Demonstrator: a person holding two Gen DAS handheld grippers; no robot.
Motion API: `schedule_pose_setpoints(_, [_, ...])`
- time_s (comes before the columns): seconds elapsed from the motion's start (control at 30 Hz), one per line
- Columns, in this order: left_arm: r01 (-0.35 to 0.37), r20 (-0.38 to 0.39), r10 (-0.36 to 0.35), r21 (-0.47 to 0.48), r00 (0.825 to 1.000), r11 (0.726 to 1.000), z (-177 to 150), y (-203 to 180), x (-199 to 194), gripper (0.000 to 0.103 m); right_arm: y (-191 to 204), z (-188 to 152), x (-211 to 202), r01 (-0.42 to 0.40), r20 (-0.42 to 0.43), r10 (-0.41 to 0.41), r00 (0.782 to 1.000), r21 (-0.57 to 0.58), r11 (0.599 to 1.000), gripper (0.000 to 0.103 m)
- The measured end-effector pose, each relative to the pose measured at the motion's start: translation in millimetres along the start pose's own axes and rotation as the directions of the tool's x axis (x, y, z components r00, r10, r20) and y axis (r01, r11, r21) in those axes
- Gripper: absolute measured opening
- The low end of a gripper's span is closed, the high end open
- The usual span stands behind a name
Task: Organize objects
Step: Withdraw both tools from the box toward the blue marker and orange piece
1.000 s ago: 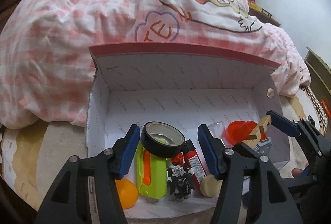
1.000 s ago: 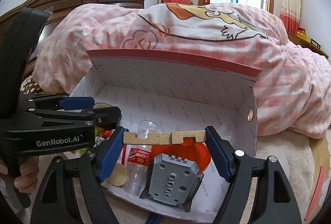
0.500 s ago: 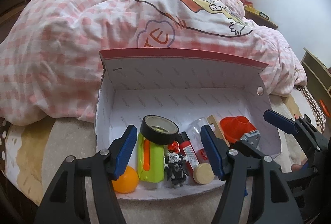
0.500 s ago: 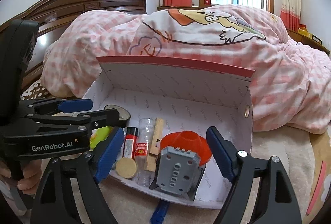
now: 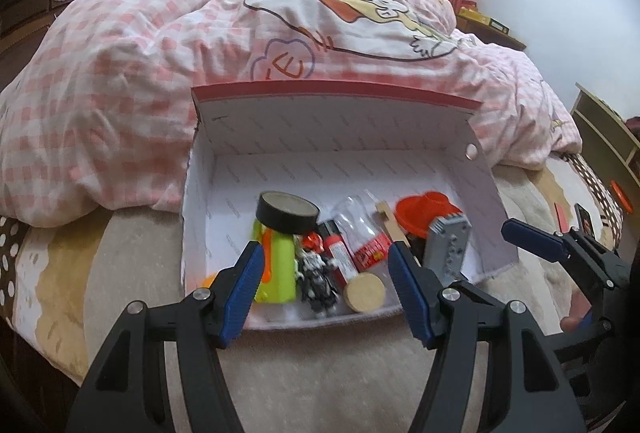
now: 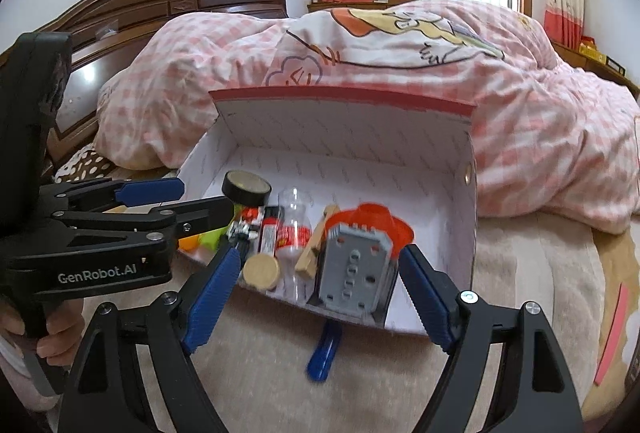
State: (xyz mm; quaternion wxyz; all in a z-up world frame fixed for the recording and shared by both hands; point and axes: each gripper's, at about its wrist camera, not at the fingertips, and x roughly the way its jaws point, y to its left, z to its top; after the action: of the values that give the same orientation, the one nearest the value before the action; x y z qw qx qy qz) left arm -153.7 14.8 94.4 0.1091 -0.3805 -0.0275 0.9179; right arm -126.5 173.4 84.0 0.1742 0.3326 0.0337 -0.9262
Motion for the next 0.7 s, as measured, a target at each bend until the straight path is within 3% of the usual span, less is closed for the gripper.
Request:
schedule_pose_setpoints(0.4, [0.036, -0.016, -0.036, 0.001, 0.999, 0.999, -30.5, -16.0, -20.6, 0.064, 4.0, -47.9, -28.5, 0.011, -0.044, -0.011, 0.999, -0.001, 1.000, 0.083])
schedule_pose_setpoints(0.7, [0.080, -0.079, -0.077, 0.026, 0.994, 0.996, -56.6, -35.1, -16.9, 0.064, -5.3, -89.0, -42.0, 0.038, -0.106, -0.038, 0.994, -0.005, 0.999, 0.083])
